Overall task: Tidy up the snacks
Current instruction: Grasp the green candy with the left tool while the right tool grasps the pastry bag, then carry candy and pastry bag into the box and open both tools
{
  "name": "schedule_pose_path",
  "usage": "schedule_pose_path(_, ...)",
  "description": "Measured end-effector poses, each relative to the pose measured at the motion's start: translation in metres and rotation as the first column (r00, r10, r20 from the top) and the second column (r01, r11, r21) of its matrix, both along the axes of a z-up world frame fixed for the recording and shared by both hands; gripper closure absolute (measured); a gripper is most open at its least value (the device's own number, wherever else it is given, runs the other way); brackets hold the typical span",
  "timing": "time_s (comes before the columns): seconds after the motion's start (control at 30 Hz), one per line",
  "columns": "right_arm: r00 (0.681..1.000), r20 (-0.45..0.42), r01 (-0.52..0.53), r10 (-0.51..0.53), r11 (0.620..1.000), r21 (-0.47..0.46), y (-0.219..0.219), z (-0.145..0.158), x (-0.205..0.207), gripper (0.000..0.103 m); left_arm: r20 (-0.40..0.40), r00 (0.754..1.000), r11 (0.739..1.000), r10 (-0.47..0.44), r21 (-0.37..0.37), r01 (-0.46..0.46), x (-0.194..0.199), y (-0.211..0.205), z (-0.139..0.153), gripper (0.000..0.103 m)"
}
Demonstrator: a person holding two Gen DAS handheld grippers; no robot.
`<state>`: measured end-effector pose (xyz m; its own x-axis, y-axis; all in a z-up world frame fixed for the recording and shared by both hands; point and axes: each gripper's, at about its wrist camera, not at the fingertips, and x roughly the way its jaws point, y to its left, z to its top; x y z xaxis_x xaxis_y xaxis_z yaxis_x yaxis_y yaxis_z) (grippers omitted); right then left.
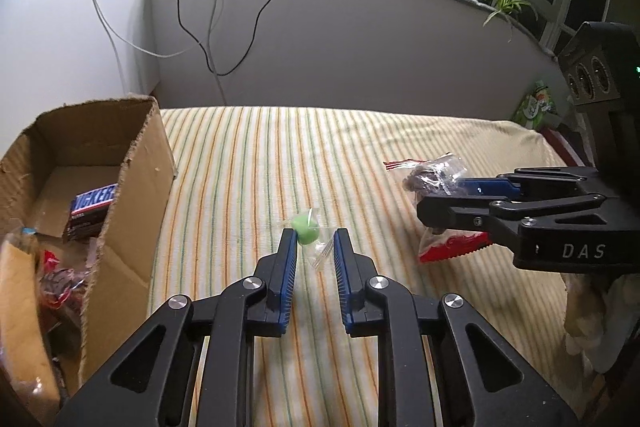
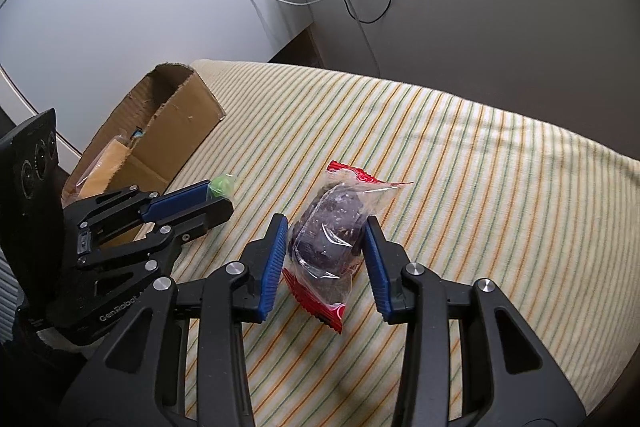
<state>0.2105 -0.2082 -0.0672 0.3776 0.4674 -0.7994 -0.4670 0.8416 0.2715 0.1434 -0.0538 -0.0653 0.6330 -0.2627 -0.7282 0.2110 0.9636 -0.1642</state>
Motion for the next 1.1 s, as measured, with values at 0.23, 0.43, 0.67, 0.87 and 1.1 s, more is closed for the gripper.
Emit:
schedule_pose_path(0.23,0.999,0.047,-0.009,0.009,1.000,-0.005,-0.001,0.023,-0.016,0.063,0.062,0.998,1.000,0.003,-0.021,-0.002,-0.016,0.008,0.025,0.086)
schedule_pose_path(0.43,0.995,0.092,-0.028,0.028,1.000,-0.005,0.014,0.046,-0.031,0.063,0.110,0.994,0.999,0.019,-0.042,-0.014,-0.035,0.024,0.042,0.086)
schedule_pose_path(0.67,0.988,0.139,-0.067,0.067,0.998,-0.008,0.040,0.067,-0.046,0.063,0.154,0.987,0.998,0.052,-0.048,-0.045,-0.051,0.047,0.060,0.086)
schedule_pose_path(0.87,0.981,0.165,-0.103,0.103,0.995,-0.014,0.070,0.077,-0.052,0.063,0.185,0.979,0.995,0.090,-0.052,-0.082,-0.063,0.072,0.069,0.086)
schedule_pose_path(1.1,0.973,0.181,-0.139,0.140,0.990,-0.016,0.107,0.083,-0.052,0.063,0.204,0.969,0.990,0.137,-0.058,-0.128,-0.070,0.102,0.075,0.086)
